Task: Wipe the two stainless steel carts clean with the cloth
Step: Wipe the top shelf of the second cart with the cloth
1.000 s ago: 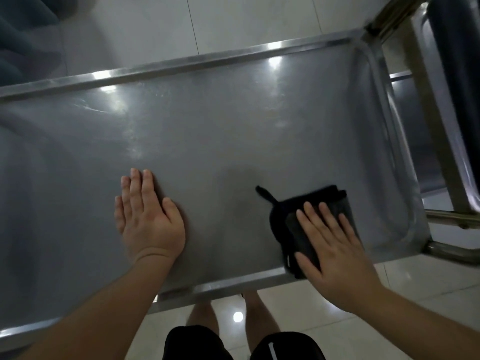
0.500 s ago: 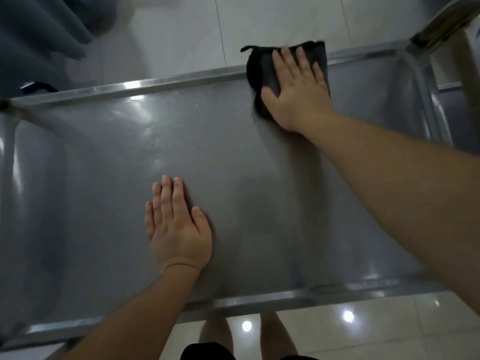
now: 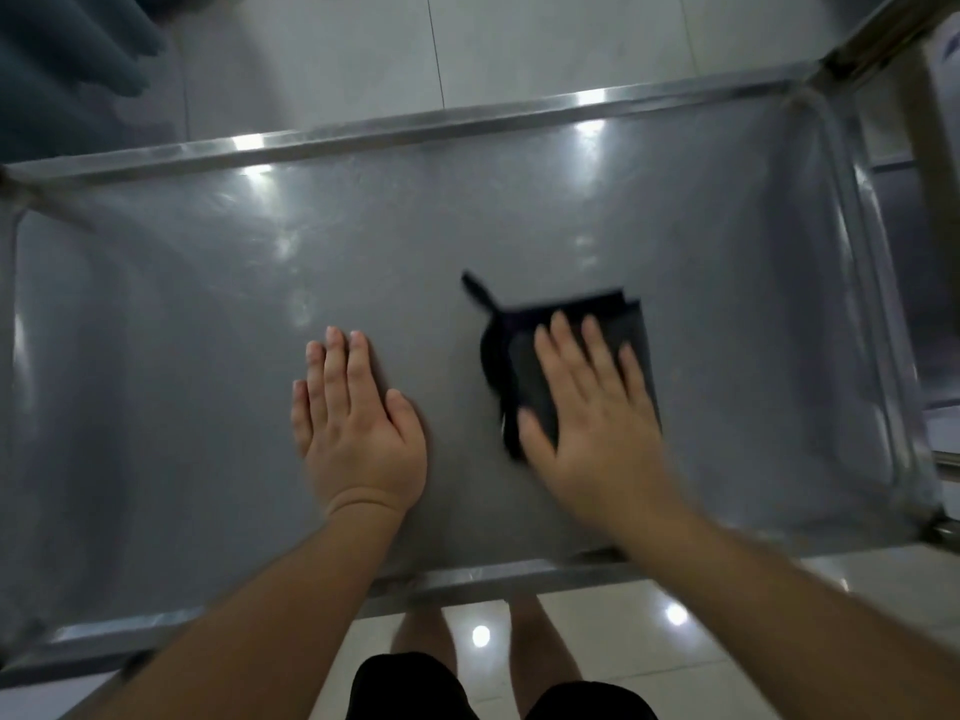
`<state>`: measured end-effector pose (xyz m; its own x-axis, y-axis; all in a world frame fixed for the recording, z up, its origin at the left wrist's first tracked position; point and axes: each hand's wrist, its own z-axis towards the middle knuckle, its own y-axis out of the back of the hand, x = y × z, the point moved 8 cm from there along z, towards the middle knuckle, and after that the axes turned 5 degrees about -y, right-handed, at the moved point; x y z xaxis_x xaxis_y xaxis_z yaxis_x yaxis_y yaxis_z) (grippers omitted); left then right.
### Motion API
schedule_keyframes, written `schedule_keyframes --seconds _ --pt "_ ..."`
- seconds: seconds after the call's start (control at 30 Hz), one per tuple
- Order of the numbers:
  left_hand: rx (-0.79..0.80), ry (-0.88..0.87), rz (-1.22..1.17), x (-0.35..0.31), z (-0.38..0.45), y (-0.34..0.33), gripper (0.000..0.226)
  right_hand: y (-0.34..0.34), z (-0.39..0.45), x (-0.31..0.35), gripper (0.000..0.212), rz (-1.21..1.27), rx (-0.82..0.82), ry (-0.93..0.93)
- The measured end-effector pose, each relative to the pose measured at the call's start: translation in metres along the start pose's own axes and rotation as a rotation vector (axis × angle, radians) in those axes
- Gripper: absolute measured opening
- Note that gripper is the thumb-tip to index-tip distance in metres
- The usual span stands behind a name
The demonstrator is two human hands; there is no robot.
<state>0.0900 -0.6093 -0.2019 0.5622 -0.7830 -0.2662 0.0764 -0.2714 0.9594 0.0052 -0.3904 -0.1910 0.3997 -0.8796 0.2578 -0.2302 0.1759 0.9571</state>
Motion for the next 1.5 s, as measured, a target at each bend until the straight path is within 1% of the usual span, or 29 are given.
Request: schedule_keyframes --seconds 0.07,0.13,0.23,0.33,0.4,0.47,0.67,0.73,0.8,0.9,1.0,1.1,1.17,1.2,1.3,1.4,1.5 --pt "0.002 0.002 -0.006 0.001 0.000 0.000 0.070 -0.014 -0.054 0.009 0.078 -0.022 0.092 0.051" --pt "0.003 0.000 -0.003 0.001 -0.001 0.000 0.070 -0.025 -0.088 0.015 0.079 -0.056 0.167 0.102" --pt "0.005 -0.006 -0.003 0.002 0.000 -0.001 0.069 -0.030 -0.089 0.015 0.077 -0.067 0.215 0.130" --pt "0.002 0.003 -0.022 0.003 0.001 -0.003 0.069 -0.025 -0.040 0.020 0.071 -0.067 0.136 0.158" --pt "0.004 0.004 -0.031 0.005 0.001 -0.003 0.069 -0.021 0.009 0.029 0.069 -0.063 0.052 0.101" --pt "0.016 0.000 -0.037 0.005 0.001 -0.005 0.069 -0.019 0.062 0.040 0.069 -0.062 0.015 0.039" --pt "0.030 -0.006 -0.058 0.004 0.002 -0.004 0.069 -0.010 0.216 0.076 0.073 0.006 0.066 -0.079" --pt "0.027 -0.011 -0.058 0.004 0.001 -0.003 0.068 -0.008 0.240 0.085 0.073 0.022 0.073 -0.107" --pt "0.024 -0.020 -0.056 0.005 0.000 -0.002 0.068 -0.010 0.244 0.086 0.073 0.019 0.081 -0.116" --pt "0.034 -0.030 -0.100 0.005 0.001 -0.001 0.068 -0.011 0.214 0.086 0.073 -0.015 0.088 -0.083" --pt "0.088 -0.025 -0.172 0.007 0.003 0.002 0.070 -0.014 0.157 0.090 0.073 -0.023 0.090 -0.058" --pt "0.197 -0.030 -0.337 0.014 0.011 0.009 0.076 -0.020 0.090 0.096 0.071 -0.035 0.084 -0.036" --pt "0.240 -0.053 -0.437 0.026 0.020 0.022 0.072 -0.027 0.043 0.100 0.070 -0.034 0.093 -0.029" --pt "0.221 -0.073 -0.419 0.037 0.025 0.031 0.067 -0.031 0.020 0.103 0.069 -0.033 0.110 -0.024" --pt "0.085 -0.103 -0.178 0.091 0.037 0.055 0.058 -0.043 -0.049 0.111 0.069 -0.048 0.190 0.013" --pt "0.020 -0.070 -0.054 0.141 0.044 0.062 0.059 -0.051 -0.095 0.119 0.068 -0.111 0.242 0.068" --pt "0.014 -0.122 0.004 0.150 0.047 0.056 0.064 -0.055 -0.102 0.122 0.069 -0.162 0.255 0.104"
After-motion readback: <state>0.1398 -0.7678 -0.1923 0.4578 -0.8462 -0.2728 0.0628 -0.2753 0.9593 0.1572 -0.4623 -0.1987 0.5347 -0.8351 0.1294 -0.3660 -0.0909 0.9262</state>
